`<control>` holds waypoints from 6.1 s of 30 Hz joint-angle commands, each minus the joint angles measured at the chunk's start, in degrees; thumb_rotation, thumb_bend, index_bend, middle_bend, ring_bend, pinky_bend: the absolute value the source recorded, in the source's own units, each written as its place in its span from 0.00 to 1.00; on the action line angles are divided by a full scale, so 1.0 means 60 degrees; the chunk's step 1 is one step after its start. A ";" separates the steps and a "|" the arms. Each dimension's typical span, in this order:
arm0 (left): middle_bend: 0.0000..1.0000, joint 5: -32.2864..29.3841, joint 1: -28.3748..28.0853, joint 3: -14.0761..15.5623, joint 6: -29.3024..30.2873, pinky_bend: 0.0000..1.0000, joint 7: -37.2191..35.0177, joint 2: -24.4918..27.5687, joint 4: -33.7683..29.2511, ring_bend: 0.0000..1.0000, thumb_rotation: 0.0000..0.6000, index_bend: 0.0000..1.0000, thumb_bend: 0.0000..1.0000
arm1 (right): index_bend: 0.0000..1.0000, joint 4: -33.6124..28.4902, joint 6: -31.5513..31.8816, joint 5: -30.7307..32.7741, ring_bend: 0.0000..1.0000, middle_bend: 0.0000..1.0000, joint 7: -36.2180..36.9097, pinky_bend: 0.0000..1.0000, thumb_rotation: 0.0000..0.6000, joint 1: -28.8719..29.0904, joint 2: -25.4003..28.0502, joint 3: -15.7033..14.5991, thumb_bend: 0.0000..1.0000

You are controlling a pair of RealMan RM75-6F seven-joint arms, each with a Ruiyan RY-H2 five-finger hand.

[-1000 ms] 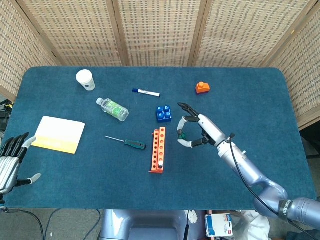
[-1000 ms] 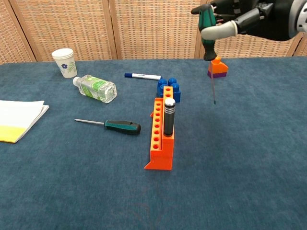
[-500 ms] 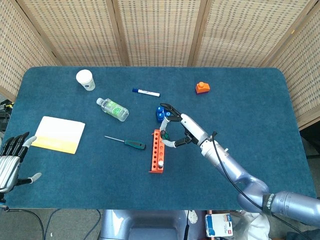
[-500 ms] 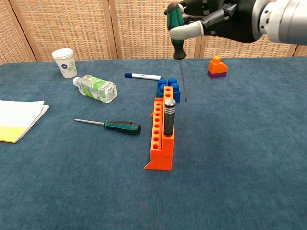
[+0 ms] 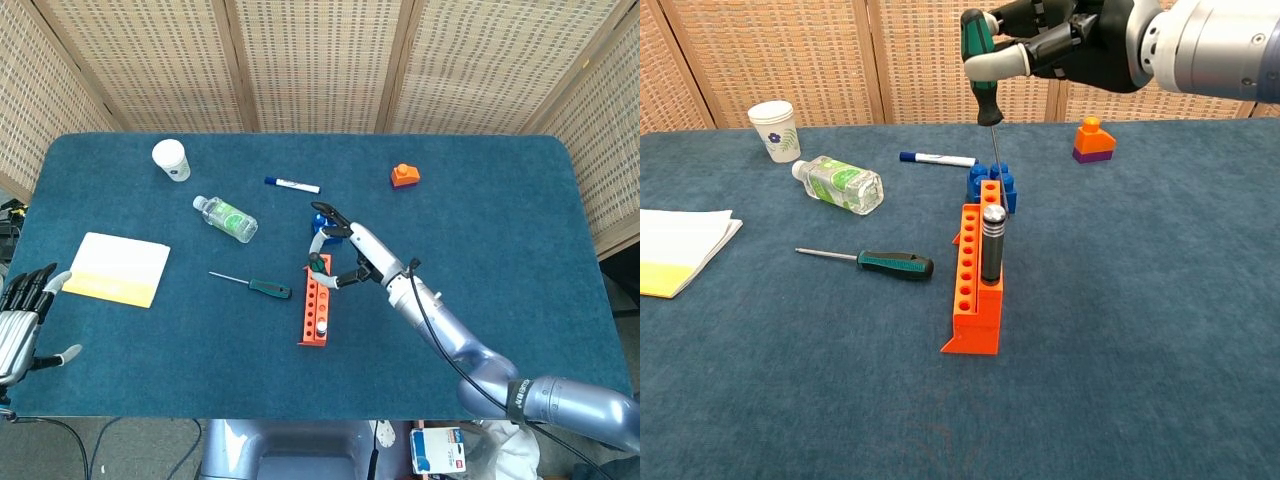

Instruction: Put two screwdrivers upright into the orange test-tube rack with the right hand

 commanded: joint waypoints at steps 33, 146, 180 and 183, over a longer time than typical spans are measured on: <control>0.00 -0.0053 0.0004 -0.0028 0.0004 0.00 -0.0146 0.0054 -0.0001 0.00 1.00 0.00 0.00 | 0.64 0.0008 -0.0178 0.0937 0.00 0.00 -0.1244 0.00 1.00 0.0377 -0.0596 0.0246 0.33; 0.00 -0.0381 -0.0165 -0.0052 -0.0338 0.00 0.0320 -0.0106 -0.0025 0.00 1.00 0.00 0.00 | 0.36 0.2419 -0.1043 -0.1935 0.00 0.00 0.0878 0.00 1.00 0.0117 -0.1393 -0.1169 0.38; 0.00 0.0085 -0.0032 0.0090 -0.0049 0.00 -0.0072 0.0075 -0.0044 0.00 1.00 0.00 0.00 | 0.03 0.0570 0.0292 -0.2865 0.00 0.00 -0.1831 0.00 1.00 -0.0378 0.0742 -0.1623 0.23; 0.00 0.0110 -0.0023 0.0099 -0.0032 0.00 -0.0079 0.0084 -0.0044 0.00 1.00 0.00 0.00 | 0.00 0.0228 0.0536 -0.3076 0.00 0.00 -0.2103 0.00 1.00 -0.0535 0.1092 -0.1744 0.17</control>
